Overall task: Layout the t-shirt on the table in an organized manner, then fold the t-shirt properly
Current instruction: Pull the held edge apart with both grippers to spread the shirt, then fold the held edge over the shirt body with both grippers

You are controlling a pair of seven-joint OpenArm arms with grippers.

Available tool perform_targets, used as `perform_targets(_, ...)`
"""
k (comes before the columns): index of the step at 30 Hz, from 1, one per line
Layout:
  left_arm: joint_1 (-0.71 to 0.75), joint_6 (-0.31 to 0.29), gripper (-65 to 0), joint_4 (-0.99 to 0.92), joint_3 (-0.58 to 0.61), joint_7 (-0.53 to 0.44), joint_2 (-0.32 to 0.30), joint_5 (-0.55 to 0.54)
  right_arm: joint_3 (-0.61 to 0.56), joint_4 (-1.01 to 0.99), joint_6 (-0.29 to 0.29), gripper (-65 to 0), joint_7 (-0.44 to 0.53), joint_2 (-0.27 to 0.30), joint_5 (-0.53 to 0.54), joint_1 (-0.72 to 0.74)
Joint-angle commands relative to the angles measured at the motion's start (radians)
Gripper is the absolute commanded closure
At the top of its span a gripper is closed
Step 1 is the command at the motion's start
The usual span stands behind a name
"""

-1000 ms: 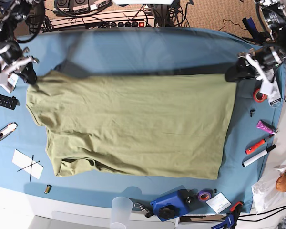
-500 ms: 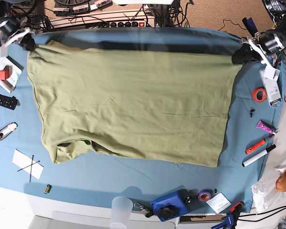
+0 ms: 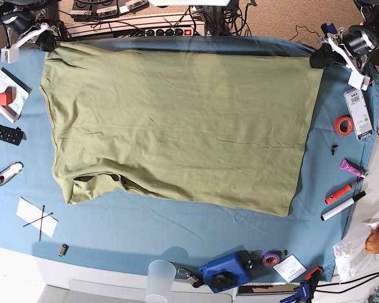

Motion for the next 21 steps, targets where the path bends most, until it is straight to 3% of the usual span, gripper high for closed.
perform_targets(1,0.006,0.000,0.0,0.014,-0.009,-0.018,-0.014,-0.012,0.010,0.015,0.001,0.0,0.025,0.014,0.013,-0.005)
perform_targets(12,-0.054,0.004,0.0,0.014,-0.009,-0.077,-0.014,-0.012,0.010,0.015,0.001,0.0,0.072,0.017,0.008,0.049)
perform_targets(21,-0.201,0.090,0.0,0.011,-0.008,-0.084,-0.014,0.100,0.008,-0.015,0.001,0.0,0.095,0.018,-0.123,0.207)
